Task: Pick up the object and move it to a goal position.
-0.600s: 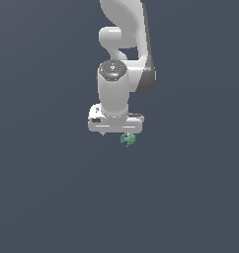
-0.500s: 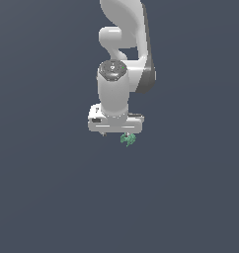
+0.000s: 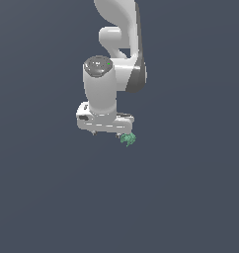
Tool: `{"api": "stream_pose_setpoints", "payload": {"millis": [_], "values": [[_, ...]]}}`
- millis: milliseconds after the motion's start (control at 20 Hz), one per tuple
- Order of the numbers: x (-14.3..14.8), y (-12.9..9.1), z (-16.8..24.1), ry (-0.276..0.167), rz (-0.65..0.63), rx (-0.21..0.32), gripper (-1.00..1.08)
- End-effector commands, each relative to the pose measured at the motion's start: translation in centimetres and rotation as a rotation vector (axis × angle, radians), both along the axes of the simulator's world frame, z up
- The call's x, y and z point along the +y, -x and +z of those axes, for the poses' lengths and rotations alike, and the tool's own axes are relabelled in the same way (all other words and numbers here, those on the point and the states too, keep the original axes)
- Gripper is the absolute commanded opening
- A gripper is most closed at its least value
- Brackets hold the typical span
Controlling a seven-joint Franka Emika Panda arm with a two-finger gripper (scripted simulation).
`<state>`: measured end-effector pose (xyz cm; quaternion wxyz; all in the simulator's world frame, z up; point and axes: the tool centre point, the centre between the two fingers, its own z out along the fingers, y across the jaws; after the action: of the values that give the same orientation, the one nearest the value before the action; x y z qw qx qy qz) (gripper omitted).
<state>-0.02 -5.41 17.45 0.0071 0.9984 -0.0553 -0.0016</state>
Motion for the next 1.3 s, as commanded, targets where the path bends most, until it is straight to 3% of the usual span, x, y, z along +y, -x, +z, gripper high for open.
{"api": "stream_pose_setpoints", "payload": {"millis": [0, 600, 1250], "values": [[-0.1, 0.0, 0.0, 0.001, -0.001, 0.000, 1.00], [1.5, 0.7, -1.2, -0.003, -0.086, -0.002, 1.00], [5.6, 3.1, -4.5, -0.010, -0.340, -0.005, 1.00]]}}
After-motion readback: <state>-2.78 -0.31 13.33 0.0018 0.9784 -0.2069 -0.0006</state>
